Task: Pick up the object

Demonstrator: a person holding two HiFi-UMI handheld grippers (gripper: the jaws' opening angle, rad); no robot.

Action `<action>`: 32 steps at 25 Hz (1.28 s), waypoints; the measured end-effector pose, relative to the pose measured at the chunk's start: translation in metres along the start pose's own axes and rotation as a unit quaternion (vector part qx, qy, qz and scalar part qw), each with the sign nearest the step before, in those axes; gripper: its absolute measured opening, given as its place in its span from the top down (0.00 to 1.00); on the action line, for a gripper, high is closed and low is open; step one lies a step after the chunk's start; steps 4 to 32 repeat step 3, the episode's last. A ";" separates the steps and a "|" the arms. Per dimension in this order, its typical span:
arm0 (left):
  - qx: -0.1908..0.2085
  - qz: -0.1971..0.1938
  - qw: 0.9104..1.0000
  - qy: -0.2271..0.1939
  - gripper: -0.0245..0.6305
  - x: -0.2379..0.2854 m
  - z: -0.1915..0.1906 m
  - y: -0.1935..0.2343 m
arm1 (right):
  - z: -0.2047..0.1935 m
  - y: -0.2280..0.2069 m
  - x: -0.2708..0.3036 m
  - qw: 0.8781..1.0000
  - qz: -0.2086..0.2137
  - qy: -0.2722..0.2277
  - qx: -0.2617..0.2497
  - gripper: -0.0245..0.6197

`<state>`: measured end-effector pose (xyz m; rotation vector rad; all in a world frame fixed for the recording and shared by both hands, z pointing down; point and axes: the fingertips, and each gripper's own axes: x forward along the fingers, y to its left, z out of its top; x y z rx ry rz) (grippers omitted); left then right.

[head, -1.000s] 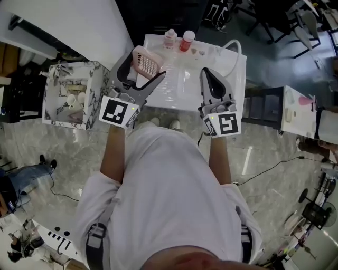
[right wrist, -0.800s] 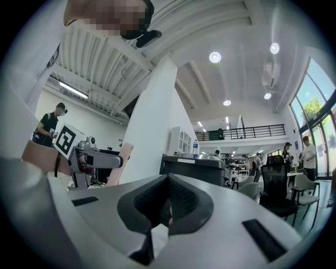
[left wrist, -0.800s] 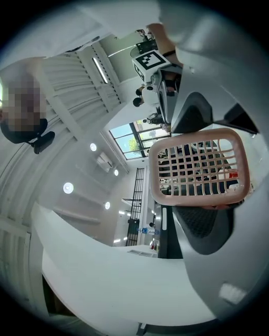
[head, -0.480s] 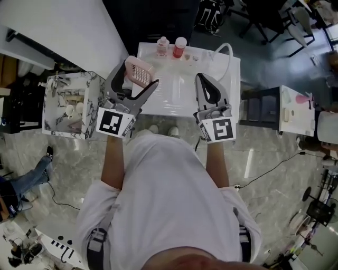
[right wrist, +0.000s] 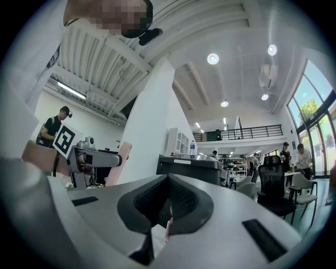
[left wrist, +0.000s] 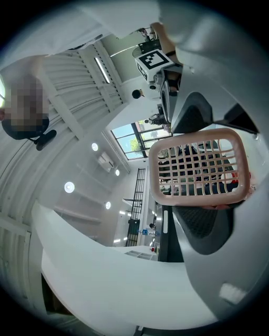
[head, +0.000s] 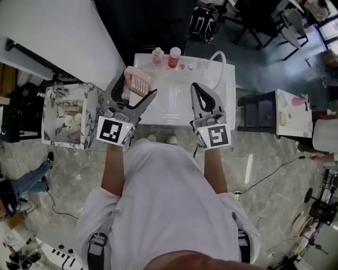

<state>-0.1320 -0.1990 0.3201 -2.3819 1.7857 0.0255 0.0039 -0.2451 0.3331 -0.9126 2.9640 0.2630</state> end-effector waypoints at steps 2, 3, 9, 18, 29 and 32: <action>-0.001 -0.001 1.000 0.000 0.31 0.002 0.000 0.000 | 0.001 -0.002 0.001 1.000 0.000 -0.001 -0.001 0.96; -0.001 -0.001 1.000 0.000 0.31 0.003 0.001 0.000 | 0.001 -0.003 0.001 1.000 0.000 -0.001 -0.001 0.96; -0.001 -0.001 1.000 0.000 0.31 0.003 0.001 0.000 | 0.001 -0.003 0.001 1.000 0.000 -0.001 -0.001 0.96; -0.001 -0.001 1.000 0.000 0.31 0.003 0.001 0.000 | 0.001 -0.003 0.001 1.000 0.000 -0.001 -0.001 0.96; -0.001 -0.001 1.000 0.000 0.31 0.003 0.001 0.000 | 0.001 -0.003 0.001 1.000 0.000 -0.001 -0.001 0.96; -0.001 -0.001 1.000 0.000 0.31 0.003 0.001 0.000 | 0.001 -0.003 0.001 1.000 0.000 -0.001 -0.001 0.96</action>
